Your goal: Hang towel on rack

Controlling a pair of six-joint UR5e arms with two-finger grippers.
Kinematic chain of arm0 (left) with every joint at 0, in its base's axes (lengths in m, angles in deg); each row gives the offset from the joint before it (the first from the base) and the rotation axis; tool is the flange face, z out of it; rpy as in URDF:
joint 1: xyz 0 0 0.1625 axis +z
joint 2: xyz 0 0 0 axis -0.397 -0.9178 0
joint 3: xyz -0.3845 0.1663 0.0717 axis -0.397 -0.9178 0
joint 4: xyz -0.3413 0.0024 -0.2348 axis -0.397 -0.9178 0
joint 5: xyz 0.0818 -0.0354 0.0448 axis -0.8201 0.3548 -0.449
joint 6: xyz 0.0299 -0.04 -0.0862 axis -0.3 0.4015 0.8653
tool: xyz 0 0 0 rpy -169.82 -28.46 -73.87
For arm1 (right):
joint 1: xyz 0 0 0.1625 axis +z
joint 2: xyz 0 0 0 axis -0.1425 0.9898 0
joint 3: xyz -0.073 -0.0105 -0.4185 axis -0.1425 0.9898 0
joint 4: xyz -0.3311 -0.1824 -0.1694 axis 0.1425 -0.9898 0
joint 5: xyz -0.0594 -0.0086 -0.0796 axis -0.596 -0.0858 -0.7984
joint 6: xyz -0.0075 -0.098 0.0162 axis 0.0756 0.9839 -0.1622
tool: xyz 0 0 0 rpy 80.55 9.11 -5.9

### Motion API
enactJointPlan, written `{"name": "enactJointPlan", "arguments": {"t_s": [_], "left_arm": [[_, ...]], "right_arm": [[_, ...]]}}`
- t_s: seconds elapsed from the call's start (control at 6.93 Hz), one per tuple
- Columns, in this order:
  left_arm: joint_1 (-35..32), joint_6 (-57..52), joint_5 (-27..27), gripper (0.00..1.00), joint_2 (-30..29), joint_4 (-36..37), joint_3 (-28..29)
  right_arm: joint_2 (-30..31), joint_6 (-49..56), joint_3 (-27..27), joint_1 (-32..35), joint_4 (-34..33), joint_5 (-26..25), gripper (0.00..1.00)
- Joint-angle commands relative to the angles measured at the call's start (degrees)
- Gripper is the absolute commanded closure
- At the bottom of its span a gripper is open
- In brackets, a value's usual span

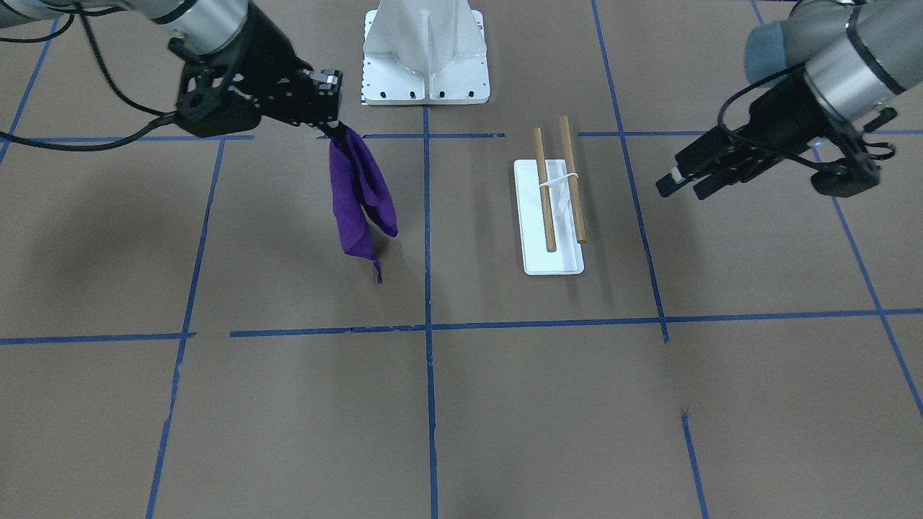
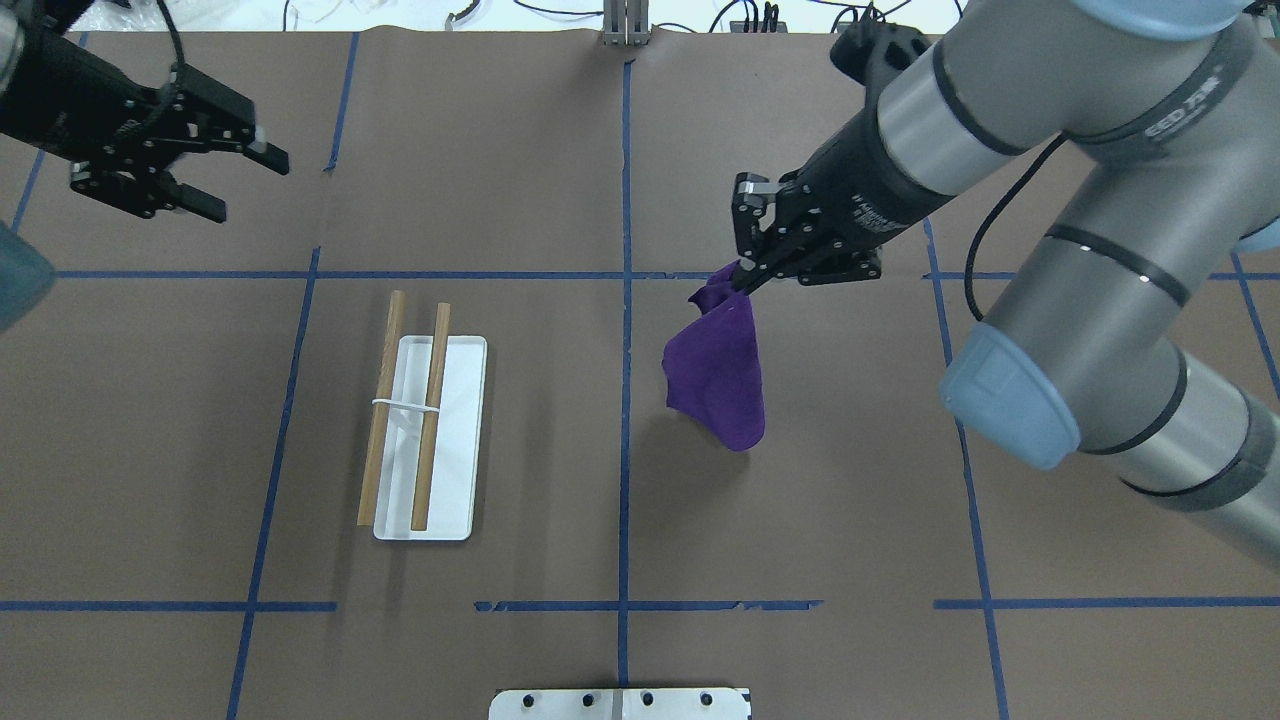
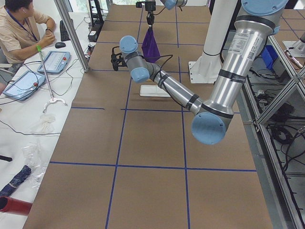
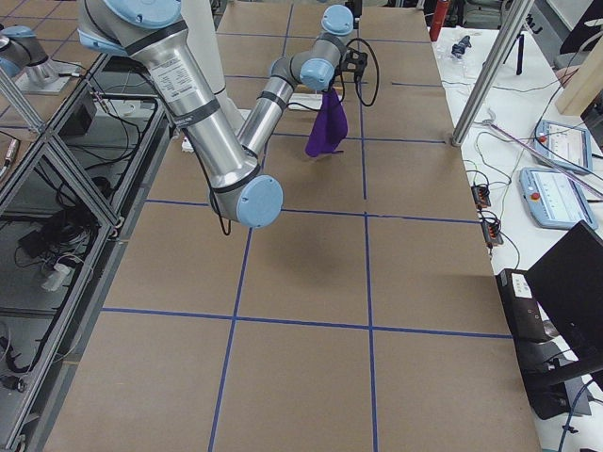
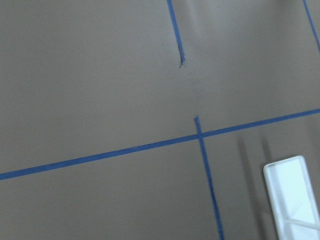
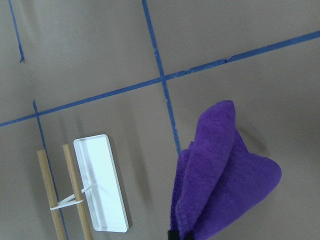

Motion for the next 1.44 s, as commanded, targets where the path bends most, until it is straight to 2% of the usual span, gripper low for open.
{"name": "enactJointPlan", "arguments": {"t_s": [0.0,0.14,0.29,0.43,0.87,1.15,1.3], "left_arm": [[8.88,18.17,-2.33,0.13,-8.91,0.07,2.88],[12.22,22.24,-6.27,0.13,-10.43,0.07,3.17],[14.52,24.2,-7.87,0.14,-11.23,0.07,3.43],[16.54,26.22,-9.63,0.14,-11.32,-0.02,3.26],[20.24,30.02,-10.17,0.19,-12.81,-0.2,3.34],[23.05,31.07,-14.28,0.25,-13.17,-0.37,3.26],[23.06,31.16,-14.39,0.3,-13.6,-0.37,3.34]], "right_arm": [[-4.27,-1.32,0.75,-5.13,0.14,-4.6,1.0],[-6.11,-1.14,1.63,-5.23,0.14,-4.6,1.0],[-6.48,-0.97,2.16,-6.27,0.31,-5.39,1.0],[-6.48,-1.14,2.77,-7.41,3.18,-7.92,1.0],[-6.57,-1.32,3.04,-7.69,4.53,-8.56,1.0],[-6.57,-1.4,2.87,-7.69,4.62,-8.56,1.0],[-6.48,-1.4,2.78,-7.69,4.62,-8.56,1.0]]}}
